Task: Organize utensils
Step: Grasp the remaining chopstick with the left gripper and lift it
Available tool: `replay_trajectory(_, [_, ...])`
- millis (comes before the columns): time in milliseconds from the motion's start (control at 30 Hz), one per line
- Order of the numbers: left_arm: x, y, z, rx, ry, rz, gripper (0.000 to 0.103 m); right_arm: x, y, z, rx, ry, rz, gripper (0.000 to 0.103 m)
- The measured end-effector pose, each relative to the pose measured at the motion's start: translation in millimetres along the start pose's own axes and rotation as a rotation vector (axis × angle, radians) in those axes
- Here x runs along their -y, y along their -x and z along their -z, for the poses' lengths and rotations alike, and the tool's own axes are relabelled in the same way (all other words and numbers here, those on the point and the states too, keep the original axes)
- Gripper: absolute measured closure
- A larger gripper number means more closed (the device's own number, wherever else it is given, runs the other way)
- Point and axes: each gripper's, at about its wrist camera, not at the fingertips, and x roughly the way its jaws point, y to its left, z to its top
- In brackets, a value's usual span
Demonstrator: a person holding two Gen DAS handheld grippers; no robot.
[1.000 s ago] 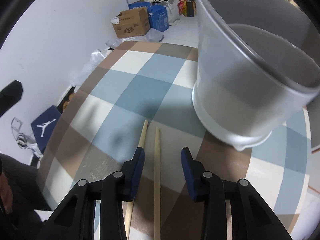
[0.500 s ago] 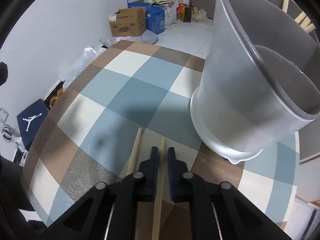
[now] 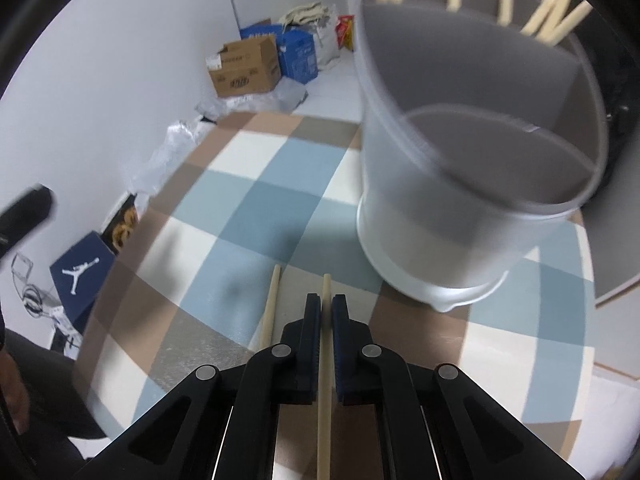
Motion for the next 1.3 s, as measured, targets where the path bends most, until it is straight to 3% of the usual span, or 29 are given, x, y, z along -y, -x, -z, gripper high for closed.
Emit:
replay_trajectory(200, [15.6,-8.9,2.0,-0.05,-0.022,0.037,0.022,12.6,33.6,2.4,0.073,-0.048,-0.054,0.098])
replay_trajectory(467, [46.8,-44.8,18.1,-0.278,-0.022,0.127,0.022,37.3,73.6,11.8,0.161,-0.136,-0.135,0.098])
replay_trajectory(667, [74.4,-56.4,27.3,-0.364,-0.06,0.138,0.022,63.4,91.5,20.0,0.217,-0.212,-0.183,0.098])
replay_trajectory(800, [84.6,-60.1,30.5,-0.389,-0.063,0.123,0.023,76.2,105.0,26.2,0.253,-0.238,-0.211,0.098])
replay_trajectory(900, [91.0,-64.7,31.5,-0.41,-0.08,0.111,0.031,82.7,112.8,30.6,0.275,-0.251,-0.229,0.098])
replay_trajectory(1167, [109.1,-72.0,35.4,-0.423,-0.133,0.061,0.033,105.4,126.2,43.1,0.292,-0.295,-0.264,0.098])
replay_trajectory(1300, [115.4,-76.1,35.8,-0.412,-0.146,0.019,0.044,114.8,128.7,47.6,0.292,-0.305,-0.264,0.098])
